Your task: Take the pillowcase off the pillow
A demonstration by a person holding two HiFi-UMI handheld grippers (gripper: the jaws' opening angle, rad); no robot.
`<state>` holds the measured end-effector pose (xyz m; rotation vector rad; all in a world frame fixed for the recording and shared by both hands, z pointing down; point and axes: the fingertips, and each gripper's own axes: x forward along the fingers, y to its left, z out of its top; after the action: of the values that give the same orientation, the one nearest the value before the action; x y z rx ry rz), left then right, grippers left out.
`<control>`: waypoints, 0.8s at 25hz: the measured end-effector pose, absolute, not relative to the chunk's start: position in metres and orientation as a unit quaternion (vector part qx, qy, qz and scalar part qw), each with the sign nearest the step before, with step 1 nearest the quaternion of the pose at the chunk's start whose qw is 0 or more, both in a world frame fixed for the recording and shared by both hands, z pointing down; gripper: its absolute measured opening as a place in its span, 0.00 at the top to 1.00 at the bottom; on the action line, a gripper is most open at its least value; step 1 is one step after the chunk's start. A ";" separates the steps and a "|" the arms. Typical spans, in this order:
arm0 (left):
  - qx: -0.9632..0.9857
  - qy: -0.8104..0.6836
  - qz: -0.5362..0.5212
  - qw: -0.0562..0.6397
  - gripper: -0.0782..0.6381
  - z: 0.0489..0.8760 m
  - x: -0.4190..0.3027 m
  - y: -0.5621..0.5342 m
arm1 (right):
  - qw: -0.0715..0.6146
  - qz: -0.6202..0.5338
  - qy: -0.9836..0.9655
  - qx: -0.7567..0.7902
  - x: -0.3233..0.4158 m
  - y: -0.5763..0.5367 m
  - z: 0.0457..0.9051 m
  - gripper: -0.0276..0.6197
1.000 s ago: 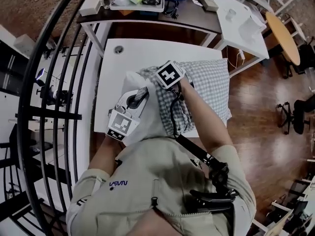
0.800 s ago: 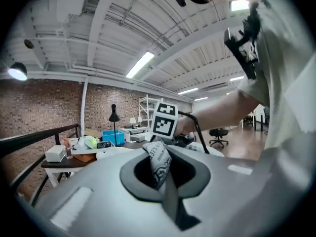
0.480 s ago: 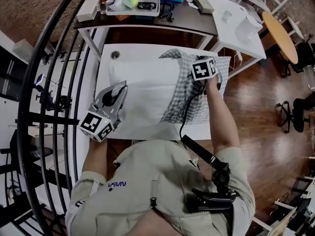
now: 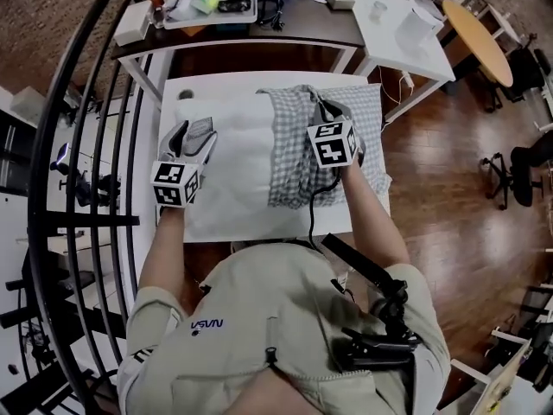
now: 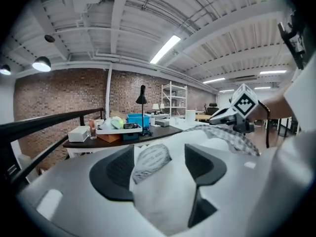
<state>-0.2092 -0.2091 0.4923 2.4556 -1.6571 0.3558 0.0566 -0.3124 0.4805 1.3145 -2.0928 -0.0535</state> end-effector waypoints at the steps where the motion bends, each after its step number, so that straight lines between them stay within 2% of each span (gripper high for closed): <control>1: 0.823 -0.552 0.117 0.069 0.46 0.484 -0.206 -0.202 | 0.307 -0.007 -0.808 0.502 0.055 -0.297 0.475 0.91; 3: 0.838 -0.530 0.118 0.049 0.46 0.467 -0.186 -0.180 | 0.275 0.024 -0.823 0.496 0.056 -0.262 0.473 0.89; 7: 0.883 -0.437 0.168 0.026 0.44 0.471 -0.117 -0.118 | 0.249 0.093 -0.841 0.472 0.055 -0.181 0.489 0.76; 11: 0.888 -0.368 0.267 0.066 0.38 0.552 -0.080 -0.080 | 0.281 0.142 -0.843 0.436 0.040 -0.110 0.529 0.70; 15: 0.873 -0.345 0.330 0.097 0.38 0.609 -0.075 -0.077 | 0.341 0.159 -0.832 0.408 0.022 -0.084 0.576 0.69; 16: 0.871 -0.347 0.335 0.096 0.40 0.612 -0.076 -0.080 | 0.357 0.152 -0.828 0.406 0.017 -0.086 0.584 0.69; 20: 0.863 -0.361 0.342 0.086 0.61 0.607 -0.080 -0.092 | 0.398 0.103 -0.809 0.421 0.010 -0.111 0.602 0.70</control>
<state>-0.0804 -0.0915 0.6067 2.5733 -1.0751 1.0186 0.0098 -0.1113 0.6020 1.0654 -2.0483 0.2607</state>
